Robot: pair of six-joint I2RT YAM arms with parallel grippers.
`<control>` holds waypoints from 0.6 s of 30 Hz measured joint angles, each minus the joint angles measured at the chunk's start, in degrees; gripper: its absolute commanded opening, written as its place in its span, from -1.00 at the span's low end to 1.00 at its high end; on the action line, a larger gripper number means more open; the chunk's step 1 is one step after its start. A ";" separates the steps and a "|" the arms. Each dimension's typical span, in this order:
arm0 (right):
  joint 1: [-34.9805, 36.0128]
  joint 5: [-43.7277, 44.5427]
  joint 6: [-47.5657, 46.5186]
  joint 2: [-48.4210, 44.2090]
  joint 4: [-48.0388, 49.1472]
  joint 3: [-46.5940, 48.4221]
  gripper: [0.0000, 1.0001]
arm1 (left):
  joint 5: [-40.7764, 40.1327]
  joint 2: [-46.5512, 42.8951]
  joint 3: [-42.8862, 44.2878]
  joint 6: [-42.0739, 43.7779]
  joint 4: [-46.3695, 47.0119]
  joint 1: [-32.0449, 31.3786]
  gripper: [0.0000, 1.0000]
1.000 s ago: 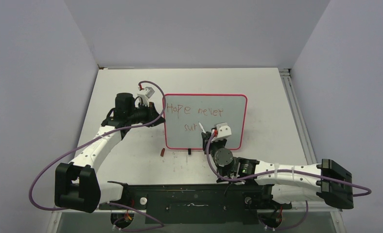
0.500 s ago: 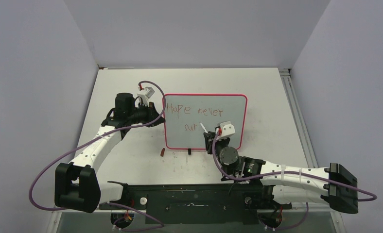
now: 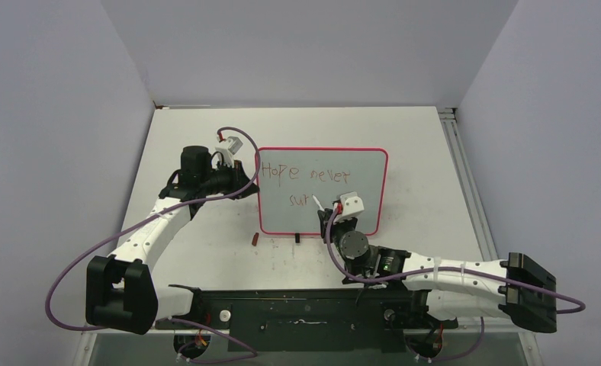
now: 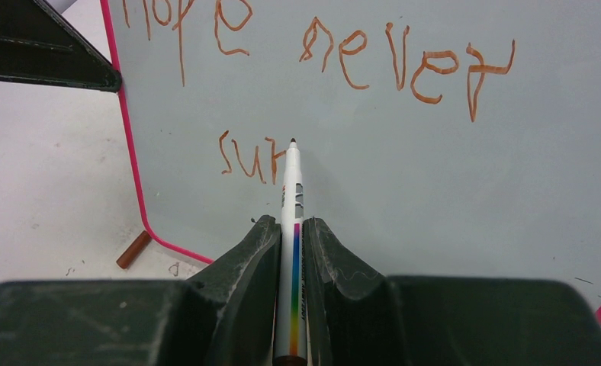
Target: Write a sentence on the whiteboard
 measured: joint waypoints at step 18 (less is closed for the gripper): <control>-0.87 0.31 0.07 4.83 3.30 0.00 -0.89 | -0.15 0.00 0.00 -0.13 0.00 0.00 -0.91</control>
